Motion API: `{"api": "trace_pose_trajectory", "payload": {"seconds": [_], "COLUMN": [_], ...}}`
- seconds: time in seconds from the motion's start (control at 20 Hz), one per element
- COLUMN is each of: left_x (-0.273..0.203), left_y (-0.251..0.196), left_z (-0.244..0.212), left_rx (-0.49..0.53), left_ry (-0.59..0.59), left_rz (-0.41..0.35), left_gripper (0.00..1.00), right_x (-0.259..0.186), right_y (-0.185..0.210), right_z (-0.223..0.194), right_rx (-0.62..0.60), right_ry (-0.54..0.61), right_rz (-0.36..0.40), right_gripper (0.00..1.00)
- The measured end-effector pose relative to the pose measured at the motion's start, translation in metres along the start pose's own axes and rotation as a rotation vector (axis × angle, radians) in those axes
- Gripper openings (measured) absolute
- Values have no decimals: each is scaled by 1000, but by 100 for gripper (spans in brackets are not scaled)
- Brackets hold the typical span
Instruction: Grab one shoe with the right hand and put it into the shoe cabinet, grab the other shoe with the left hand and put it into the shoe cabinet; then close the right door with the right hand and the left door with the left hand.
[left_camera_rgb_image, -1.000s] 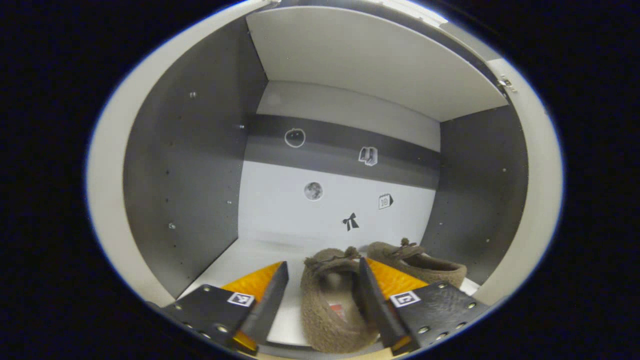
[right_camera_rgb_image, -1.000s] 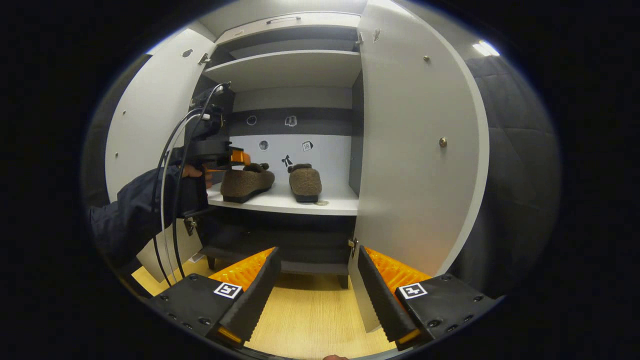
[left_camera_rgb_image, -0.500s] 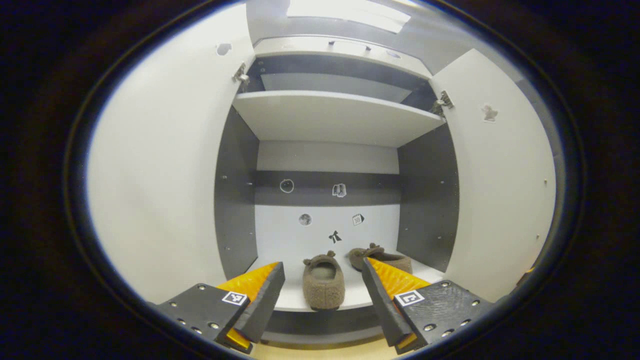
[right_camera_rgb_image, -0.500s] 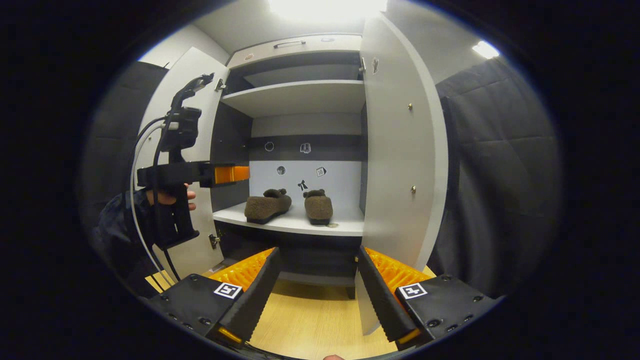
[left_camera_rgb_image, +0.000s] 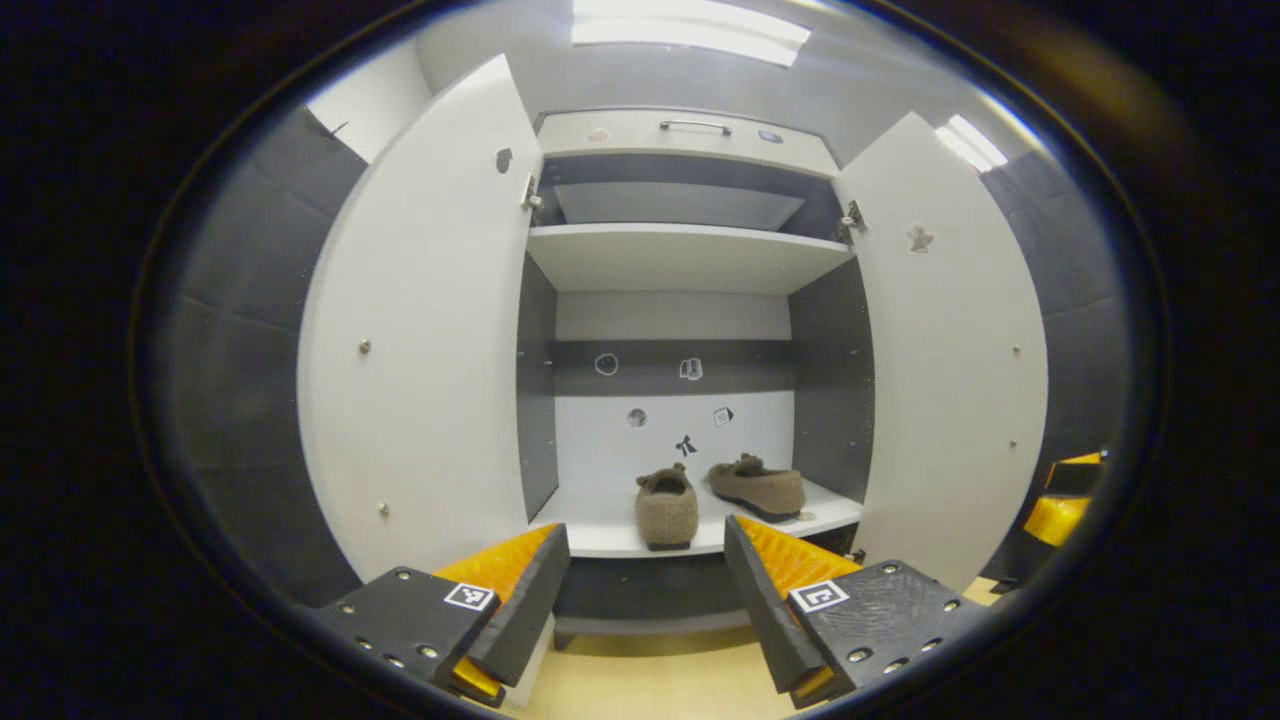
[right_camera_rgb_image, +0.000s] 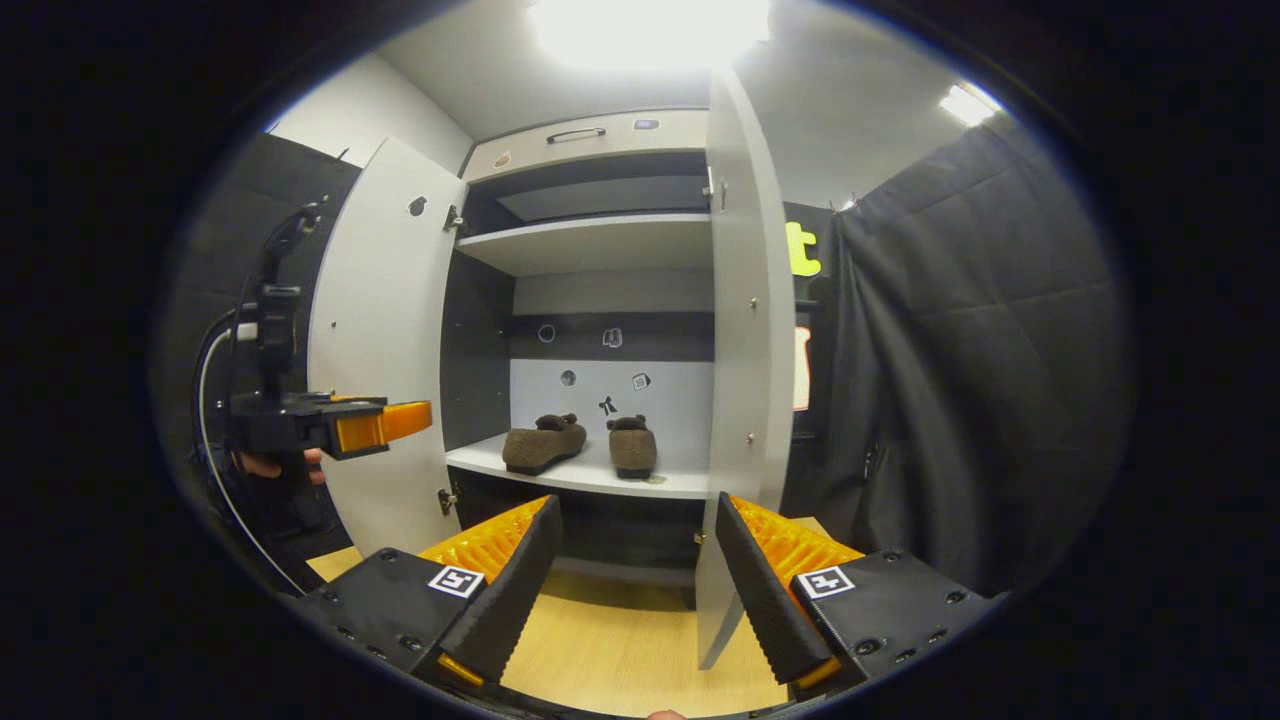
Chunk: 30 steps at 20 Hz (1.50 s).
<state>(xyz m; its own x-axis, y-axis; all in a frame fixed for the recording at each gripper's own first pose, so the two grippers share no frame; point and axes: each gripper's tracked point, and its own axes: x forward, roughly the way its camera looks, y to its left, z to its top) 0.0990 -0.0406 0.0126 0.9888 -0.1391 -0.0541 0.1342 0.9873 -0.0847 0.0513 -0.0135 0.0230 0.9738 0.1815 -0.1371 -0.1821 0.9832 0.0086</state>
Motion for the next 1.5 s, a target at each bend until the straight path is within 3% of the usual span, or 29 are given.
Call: {"api": "trace_pose_trajectory", "payload": {"seconds": [0.5,0.75,1.0,1.2,1.5], "left_x": [-57,-73,-85,-92,-94], "left_y": [22,46,83,122,180], "left_z": [-12,-1,9,17,22], "left_rx": [-8,-10,-3,-17,-27], "left_ry": [27,1,-13,-29,-52], "left_rz": [40,83,113,160,224], "left_gripper": [93,93,93,93,93], "right_x": [-16,17,50,48,47], "right_y": [-150,-177,-155,-149,-118], "right_z": [44,37,39,42,39], "right_rx": [-23,10,35,6,46], "right_ry": [-62,-27,-23,-37,-42], "right_rz": [-372,-473,-470,-531,-524], "right_gripper": [98,98,97,89,93]}}
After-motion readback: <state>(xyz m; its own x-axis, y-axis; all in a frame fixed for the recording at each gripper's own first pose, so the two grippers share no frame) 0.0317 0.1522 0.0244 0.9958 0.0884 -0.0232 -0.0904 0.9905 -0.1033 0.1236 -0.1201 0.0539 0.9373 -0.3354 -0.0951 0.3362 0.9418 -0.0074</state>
